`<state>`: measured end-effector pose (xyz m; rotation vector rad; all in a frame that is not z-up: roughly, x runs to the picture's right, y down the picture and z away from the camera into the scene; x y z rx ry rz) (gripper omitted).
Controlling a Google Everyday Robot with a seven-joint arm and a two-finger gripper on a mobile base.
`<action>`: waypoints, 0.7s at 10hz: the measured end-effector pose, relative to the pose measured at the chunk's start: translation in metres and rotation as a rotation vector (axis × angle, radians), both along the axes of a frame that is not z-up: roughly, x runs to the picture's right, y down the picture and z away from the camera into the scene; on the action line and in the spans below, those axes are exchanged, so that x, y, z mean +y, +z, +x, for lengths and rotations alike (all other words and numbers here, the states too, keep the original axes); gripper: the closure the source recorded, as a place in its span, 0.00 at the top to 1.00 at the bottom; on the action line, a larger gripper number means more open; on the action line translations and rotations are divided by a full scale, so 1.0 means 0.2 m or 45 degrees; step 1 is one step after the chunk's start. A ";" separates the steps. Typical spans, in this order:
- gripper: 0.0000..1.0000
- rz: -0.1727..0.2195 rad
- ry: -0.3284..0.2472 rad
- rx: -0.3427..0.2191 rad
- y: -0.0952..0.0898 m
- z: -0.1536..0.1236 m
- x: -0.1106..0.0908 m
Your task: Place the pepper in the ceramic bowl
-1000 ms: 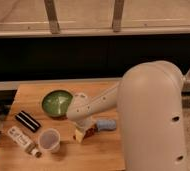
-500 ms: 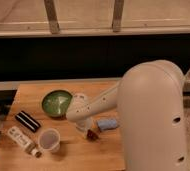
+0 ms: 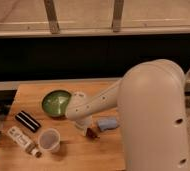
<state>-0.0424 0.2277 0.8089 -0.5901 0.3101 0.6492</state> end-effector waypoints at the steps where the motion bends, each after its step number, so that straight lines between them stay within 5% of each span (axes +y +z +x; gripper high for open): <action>1: 0.00 0.017 0.015 -0.004 -0.02 0.00 -0.06; 7: 0.00 0.209 0.100 -0.026 -0.16 0.05 -0.42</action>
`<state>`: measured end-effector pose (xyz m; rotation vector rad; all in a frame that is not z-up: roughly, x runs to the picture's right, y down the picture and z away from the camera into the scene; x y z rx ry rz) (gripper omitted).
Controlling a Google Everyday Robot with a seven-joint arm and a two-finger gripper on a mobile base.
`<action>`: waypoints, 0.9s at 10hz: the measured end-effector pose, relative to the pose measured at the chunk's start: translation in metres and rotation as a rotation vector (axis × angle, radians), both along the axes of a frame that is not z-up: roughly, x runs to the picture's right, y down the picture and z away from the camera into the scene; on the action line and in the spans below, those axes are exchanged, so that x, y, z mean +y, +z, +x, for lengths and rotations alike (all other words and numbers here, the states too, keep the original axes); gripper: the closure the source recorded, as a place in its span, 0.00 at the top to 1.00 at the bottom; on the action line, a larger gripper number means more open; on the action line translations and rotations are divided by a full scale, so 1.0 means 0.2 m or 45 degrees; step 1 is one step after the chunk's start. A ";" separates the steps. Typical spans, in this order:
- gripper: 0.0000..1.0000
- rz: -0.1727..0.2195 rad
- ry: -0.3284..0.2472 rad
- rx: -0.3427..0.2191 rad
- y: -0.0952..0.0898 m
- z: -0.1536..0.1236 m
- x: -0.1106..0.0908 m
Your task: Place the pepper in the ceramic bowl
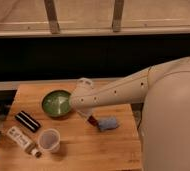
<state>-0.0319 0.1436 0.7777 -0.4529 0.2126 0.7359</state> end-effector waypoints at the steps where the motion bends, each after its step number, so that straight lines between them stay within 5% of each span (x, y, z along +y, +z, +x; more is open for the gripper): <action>1: 0.00 0.038 0.020 -0.033 0.02 -0.02 -0.05; 9: 0.00 0.209 -0.020 -0.227 0.09 -0.27 -0.39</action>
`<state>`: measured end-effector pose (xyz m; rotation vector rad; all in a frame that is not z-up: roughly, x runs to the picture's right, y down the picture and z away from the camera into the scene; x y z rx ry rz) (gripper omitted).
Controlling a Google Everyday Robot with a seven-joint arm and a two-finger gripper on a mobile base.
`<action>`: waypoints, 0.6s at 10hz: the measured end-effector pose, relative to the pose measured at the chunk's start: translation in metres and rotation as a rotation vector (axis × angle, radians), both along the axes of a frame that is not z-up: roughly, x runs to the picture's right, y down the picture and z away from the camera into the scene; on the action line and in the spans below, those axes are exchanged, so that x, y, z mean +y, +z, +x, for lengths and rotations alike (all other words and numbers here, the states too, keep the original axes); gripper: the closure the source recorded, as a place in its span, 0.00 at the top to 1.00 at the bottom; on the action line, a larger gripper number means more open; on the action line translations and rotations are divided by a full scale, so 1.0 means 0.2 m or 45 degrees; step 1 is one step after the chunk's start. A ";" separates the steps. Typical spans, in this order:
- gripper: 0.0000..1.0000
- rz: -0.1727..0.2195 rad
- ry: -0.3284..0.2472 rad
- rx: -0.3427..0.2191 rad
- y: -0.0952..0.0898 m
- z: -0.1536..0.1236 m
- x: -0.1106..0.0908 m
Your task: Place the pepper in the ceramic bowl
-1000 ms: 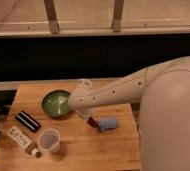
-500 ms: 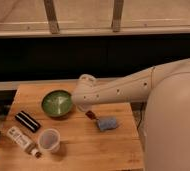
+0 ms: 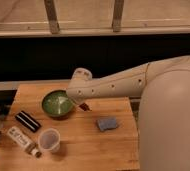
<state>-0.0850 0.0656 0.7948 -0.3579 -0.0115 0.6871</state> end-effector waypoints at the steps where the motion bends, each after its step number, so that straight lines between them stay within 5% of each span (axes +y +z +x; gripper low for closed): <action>1: 0.00 0.018 -0.008 -0.034 0.01 -0.04 -0.03; 6: 0.00 0.056 -0.041 -0.195 0.10 -0.21 -0.10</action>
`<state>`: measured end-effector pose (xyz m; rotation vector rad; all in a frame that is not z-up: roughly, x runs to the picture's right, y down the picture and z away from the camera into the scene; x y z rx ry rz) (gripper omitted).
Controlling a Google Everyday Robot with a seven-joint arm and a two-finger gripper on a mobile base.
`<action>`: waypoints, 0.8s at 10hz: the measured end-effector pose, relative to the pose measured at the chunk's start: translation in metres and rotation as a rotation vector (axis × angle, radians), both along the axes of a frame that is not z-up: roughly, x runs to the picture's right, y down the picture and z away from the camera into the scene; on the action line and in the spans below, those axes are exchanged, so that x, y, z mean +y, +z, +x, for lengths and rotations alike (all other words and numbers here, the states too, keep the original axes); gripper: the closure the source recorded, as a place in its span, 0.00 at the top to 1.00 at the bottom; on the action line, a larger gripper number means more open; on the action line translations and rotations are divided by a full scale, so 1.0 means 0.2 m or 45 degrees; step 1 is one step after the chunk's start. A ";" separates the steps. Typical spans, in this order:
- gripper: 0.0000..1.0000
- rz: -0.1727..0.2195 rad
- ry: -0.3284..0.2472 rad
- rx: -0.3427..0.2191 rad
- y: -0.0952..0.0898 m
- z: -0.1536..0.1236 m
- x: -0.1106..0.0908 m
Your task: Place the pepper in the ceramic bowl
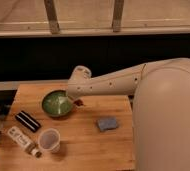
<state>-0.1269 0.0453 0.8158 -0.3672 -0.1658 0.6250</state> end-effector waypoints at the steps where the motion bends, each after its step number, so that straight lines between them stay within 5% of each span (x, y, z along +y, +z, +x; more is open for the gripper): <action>1: 0.00 0.007 -0.006 -0.023 0.01 -0.02 -0.02; 8: 0.00 -0.049 -0.159 -0.200 0.18 -0.43 -0.08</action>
